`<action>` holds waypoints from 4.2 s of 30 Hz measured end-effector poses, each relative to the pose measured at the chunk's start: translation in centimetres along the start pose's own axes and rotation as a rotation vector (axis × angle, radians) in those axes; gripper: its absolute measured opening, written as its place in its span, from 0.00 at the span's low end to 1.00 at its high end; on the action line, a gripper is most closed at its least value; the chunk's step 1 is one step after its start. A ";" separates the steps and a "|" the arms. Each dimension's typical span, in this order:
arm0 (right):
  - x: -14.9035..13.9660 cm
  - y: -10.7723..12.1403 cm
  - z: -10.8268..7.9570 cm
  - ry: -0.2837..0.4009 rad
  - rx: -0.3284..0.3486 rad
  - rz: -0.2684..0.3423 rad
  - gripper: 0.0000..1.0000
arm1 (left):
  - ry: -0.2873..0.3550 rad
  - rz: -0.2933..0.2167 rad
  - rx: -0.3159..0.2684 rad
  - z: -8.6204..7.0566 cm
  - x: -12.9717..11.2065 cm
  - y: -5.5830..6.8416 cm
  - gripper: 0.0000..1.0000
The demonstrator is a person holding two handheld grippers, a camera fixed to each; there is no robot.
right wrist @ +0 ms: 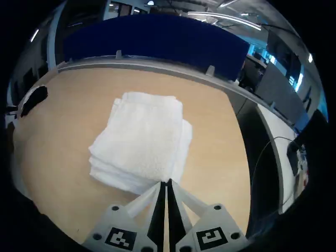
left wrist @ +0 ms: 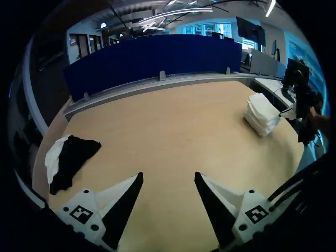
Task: Fold towel
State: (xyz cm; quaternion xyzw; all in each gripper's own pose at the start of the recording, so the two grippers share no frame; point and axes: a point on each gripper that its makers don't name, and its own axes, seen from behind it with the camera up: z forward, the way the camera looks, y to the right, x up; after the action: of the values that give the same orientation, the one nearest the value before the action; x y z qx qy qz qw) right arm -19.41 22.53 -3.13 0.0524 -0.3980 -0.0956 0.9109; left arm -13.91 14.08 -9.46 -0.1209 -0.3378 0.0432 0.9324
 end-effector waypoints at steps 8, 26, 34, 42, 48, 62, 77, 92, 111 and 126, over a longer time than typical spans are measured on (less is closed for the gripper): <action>-1.8 0.5 1.0 -0.039 -0.028 0.039 0.03 | -0.001 0.002 0.002 -0.1 0.1 -0.1 0.90; -0.8 0.5 -0.5 0.019 -0.070 0.078 0.65 | 0.010 0.005 0.005 -0.7 0.0 -0.6 0.91; -0.5 0.3 -1.3 0.040 -0.066 0.115 1.00 | 0.016 0.005 0.003 -0.8 0.1 -0.6 0.90; 0.5 -0.1 -2.3 0.078 -0.066 0.135 1.00 | 0.025 0.004 0.002 -0.9 0.3 -0.6 0.90; 3.5 -1.7 -3.6 0.180 -0.041 0.170 1.00 | 0.033 -0.003 0.004 -0.9 0.4 -1.0 0.90; 14.6 -4.3 -10.8 0.636 -0.014 0.300 1.00 | 0.065 -0.010 0.005 -0.5 0.7 -1.5 0.90; 18.2 -6.2 -12.8 0.750 -0.056 0.277 1.00 | 0.197 -0.063 0.051 0.6 3.3 -3.7 0.90; 22.3 -13.2 -13.7 0.780 -0.047 0.229 1.00 | 0.483 -0.131 0.187 -1.4 9.9 -10.4 0.90; 25.2 -18.7 -14.1 0.797 -0.074 0.187 1.00 | 0.648 -0.167 0.239 -2.1 12.9 -15.1 0.90; 24.2 -19.7 -12.0 0.805 -0.103 0.172 1.00 | 0.661 -0.149 0.232 1.2 9.2 -14.7 0.90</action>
State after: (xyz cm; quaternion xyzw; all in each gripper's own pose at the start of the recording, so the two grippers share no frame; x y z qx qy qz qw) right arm 2.96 -1.70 2.67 0.0065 -0.0077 -0.0108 0.9999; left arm -7.59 1.63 0.89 0.0033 -0.0189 -0.0285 0.9994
